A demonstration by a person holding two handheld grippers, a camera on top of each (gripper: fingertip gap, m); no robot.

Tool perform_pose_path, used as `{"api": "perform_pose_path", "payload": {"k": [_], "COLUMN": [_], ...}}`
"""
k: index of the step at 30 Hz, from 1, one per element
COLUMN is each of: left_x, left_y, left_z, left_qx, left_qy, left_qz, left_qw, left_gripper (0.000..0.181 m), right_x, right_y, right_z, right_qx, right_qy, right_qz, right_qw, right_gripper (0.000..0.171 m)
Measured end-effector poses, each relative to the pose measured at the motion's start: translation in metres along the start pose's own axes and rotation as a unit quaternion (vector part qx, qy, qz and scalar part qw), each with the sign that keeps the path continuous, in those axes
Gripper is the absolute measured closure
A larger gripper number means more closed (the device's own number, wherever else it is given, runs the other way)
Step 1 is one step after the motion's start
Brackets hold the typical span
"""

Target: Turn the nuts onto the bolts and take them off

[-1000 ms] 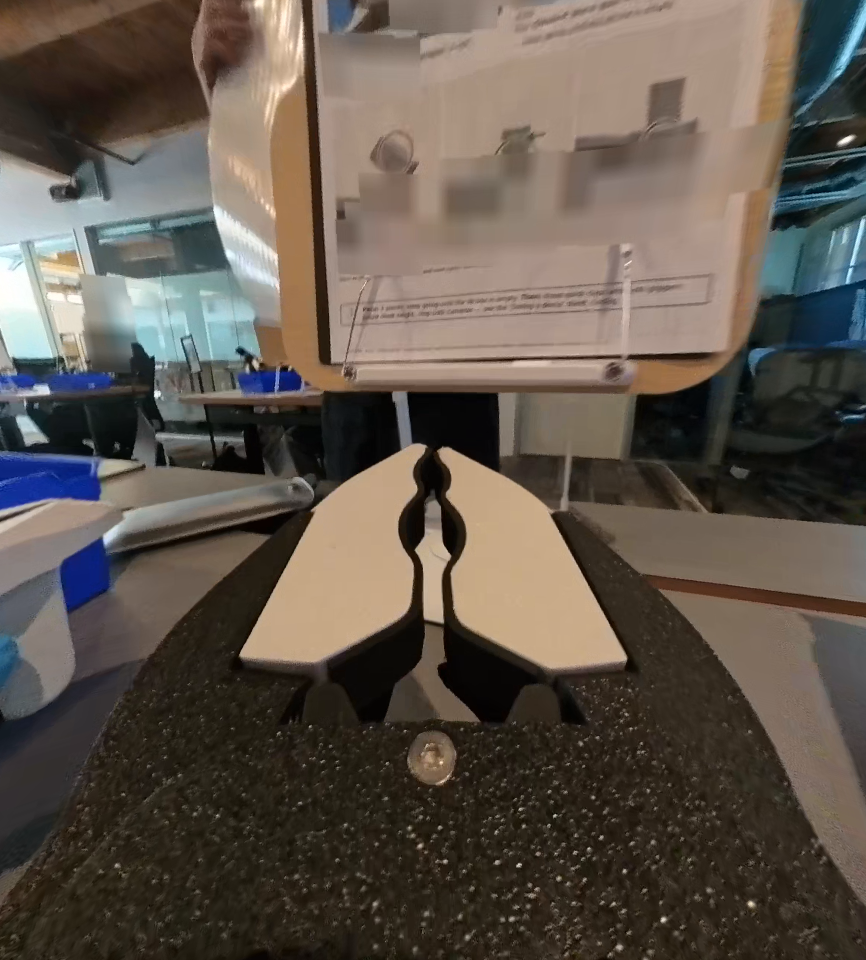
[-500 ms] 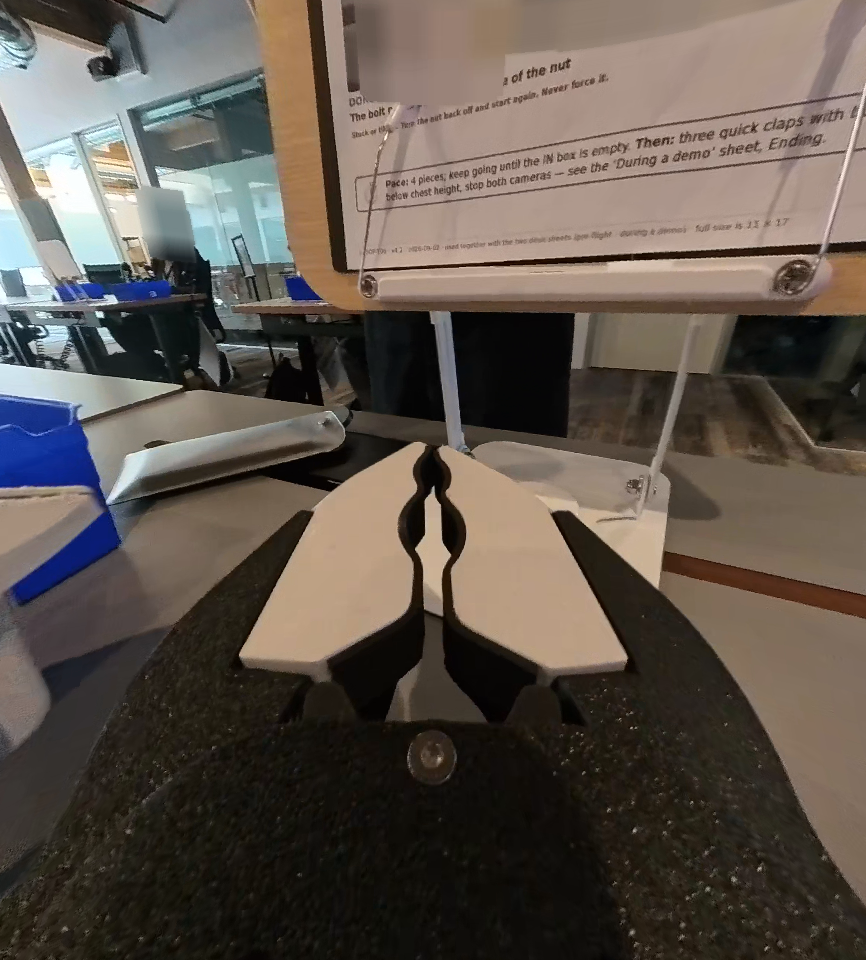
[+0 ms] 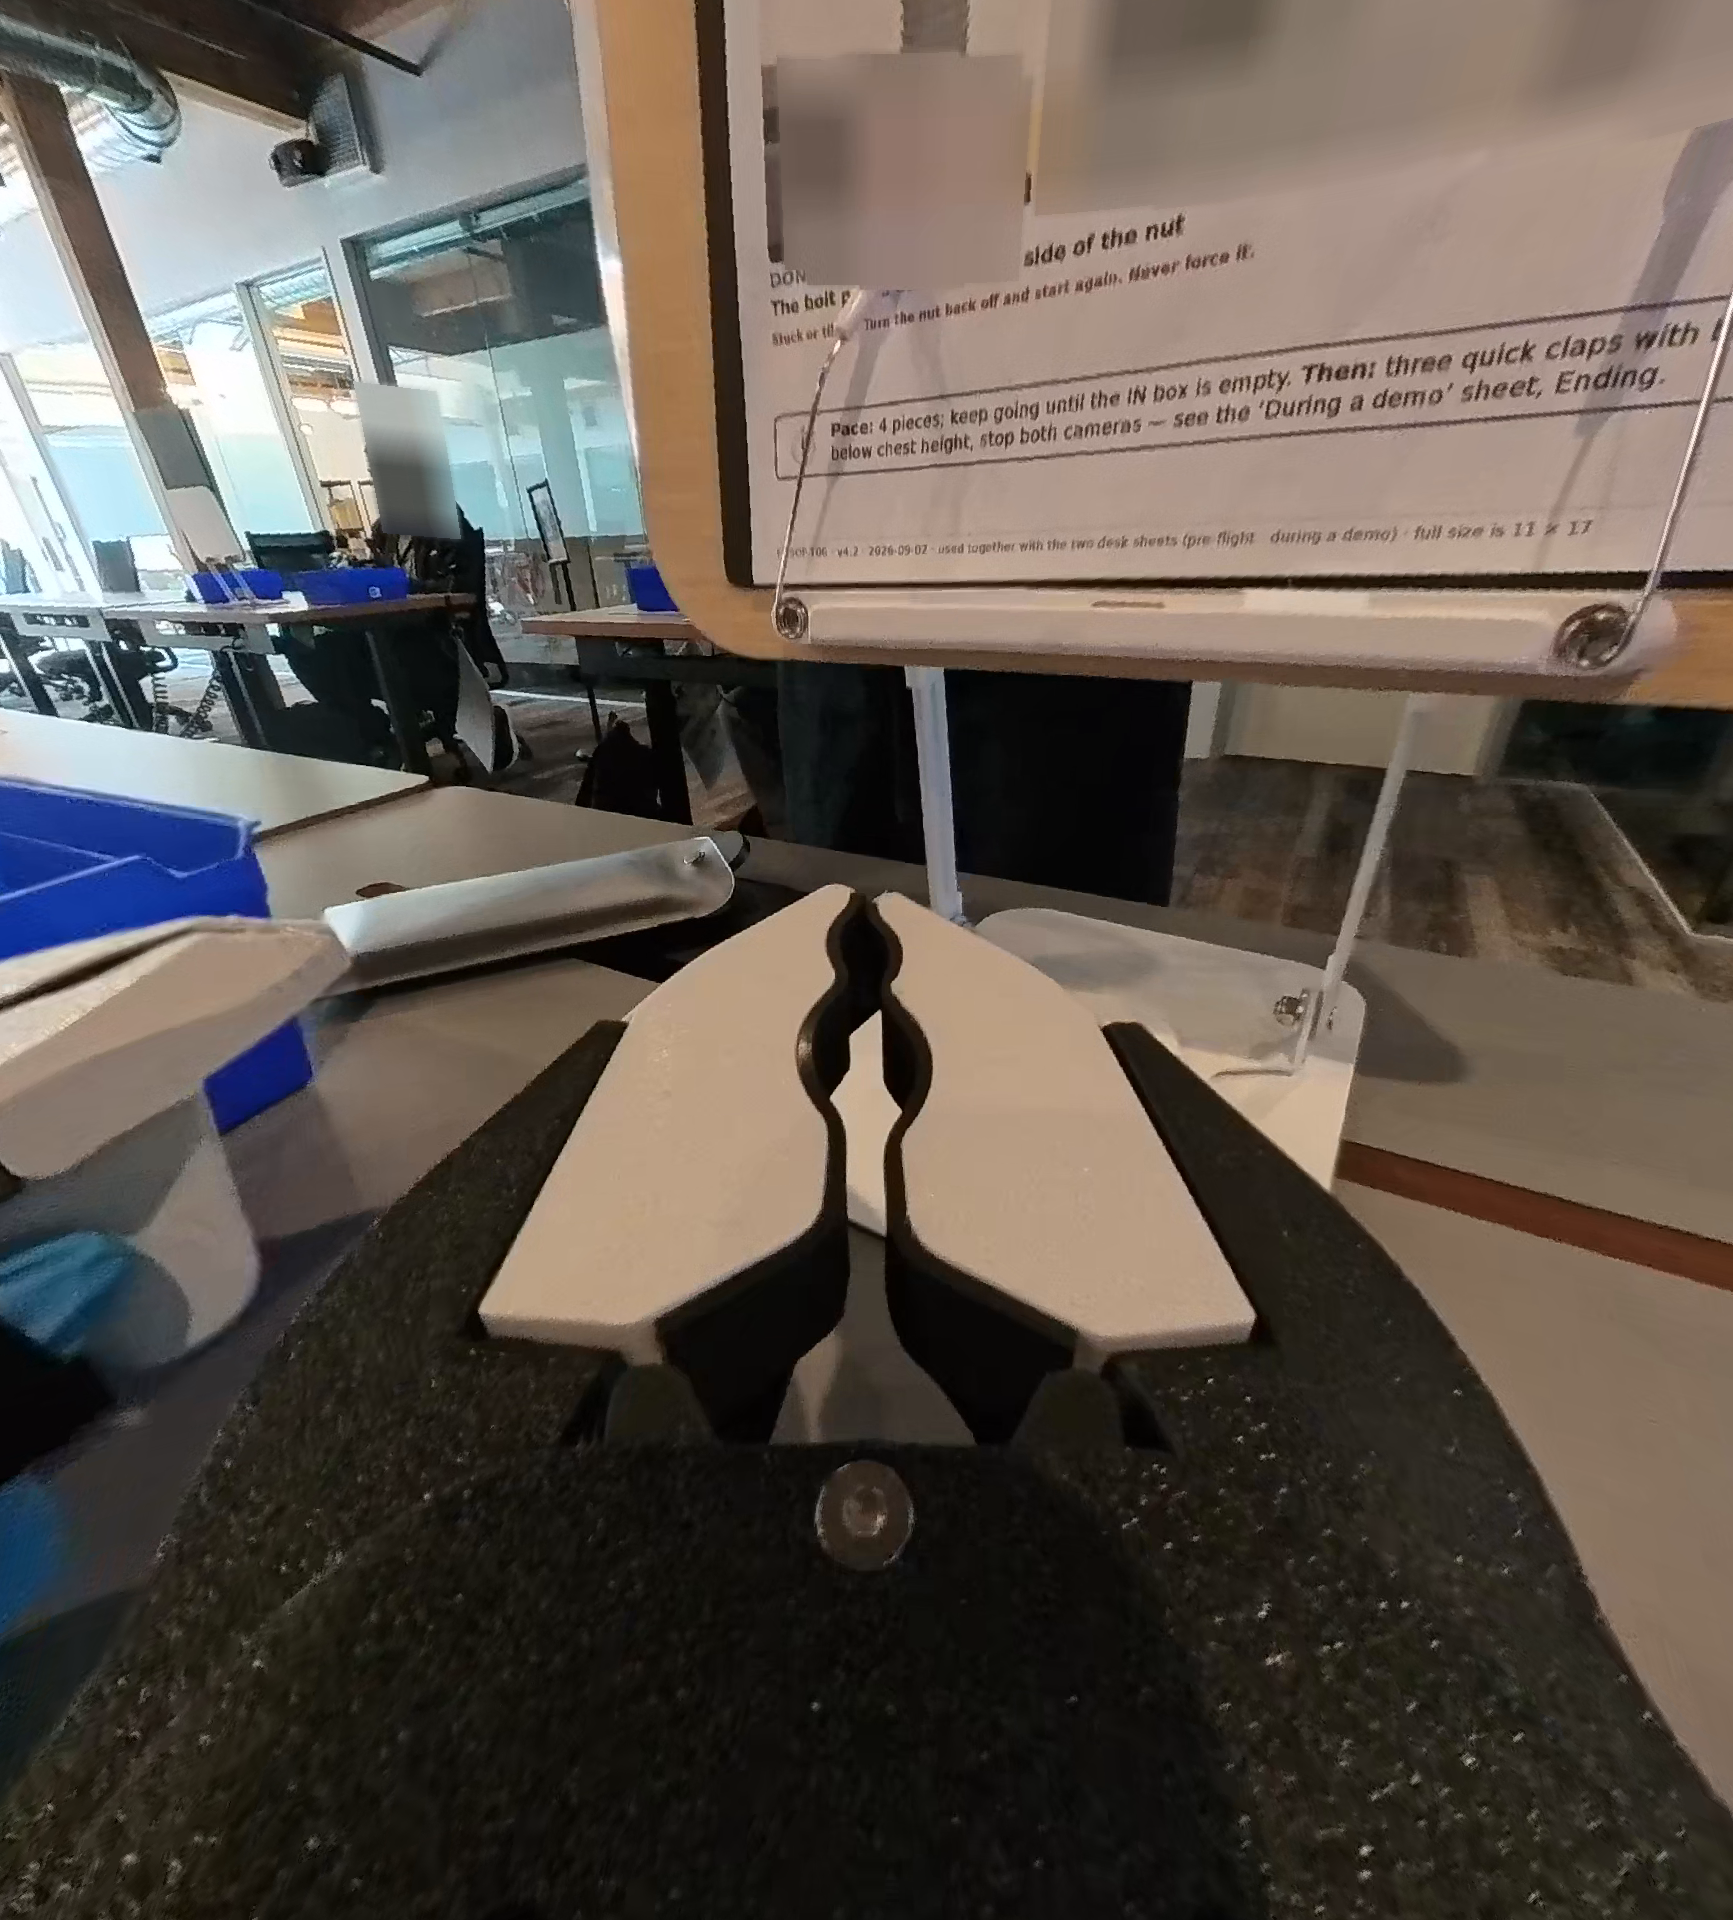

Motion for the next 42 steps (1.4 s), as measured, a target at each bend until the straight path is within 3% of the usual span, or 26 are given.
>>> {"api": "perform_pose_path", "payload": {"k": [11,17,21,25,33,42], "left_x": [0.009,-0.004,0.013,0.032,0.044,0.041], "left_y": [-0.004,0.007,0.011,0.019,0.025,0.014], "left_z": [0.038,0.053,0.095,0.124,0.133,0.109], "left_qx": [-0.055,0.007,0.02,-0.001,-0.069,-0.05], "left_qy": [0.011,-0.139,-0.177,-0.192,-0.276,-0.37], "left_qz": [0.0,-0.121,-0.166,-0.161,-0.119,-0.107], "left_qw": [0.998,0.983,0.97,0.968,0.951,0.921], "left_gripper": [0.181,0.181,0.181,0.181,0.181,0.181], "right_x": [0.024,0.045,0.082,0.093,0.093,0.1], "right_y": [0.025,0.039,0.033,0.03,0.027,0.023], "right_z": [0.032,0.064,0.117,0.126,0.128,0.132], "right_qx": [0.015,-0.048,-0.02,-0.025,-0.048,-0.033], "right_qy": [-0.016,-0.135,-0.086,-0.124,-0.154,-0.174], "right_qz": [0.01,0.081,0.049,0.028,0.033,0.009], "right_qw": [1.0,0.986,0.995,0.992,0.986,0.984], "right_gripper": [0.171,0.171,0.171,0.171,0.171,0.171]}}
Point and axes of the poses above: each gripper's, where its closed fingertips meet, x back along the fingers, z out of its top, y = z × x across the jaws, the point moved 7 cm from there along x, back along the fingers, and after that the axes turned 5 degrees about -y, right-handed, at the moved point
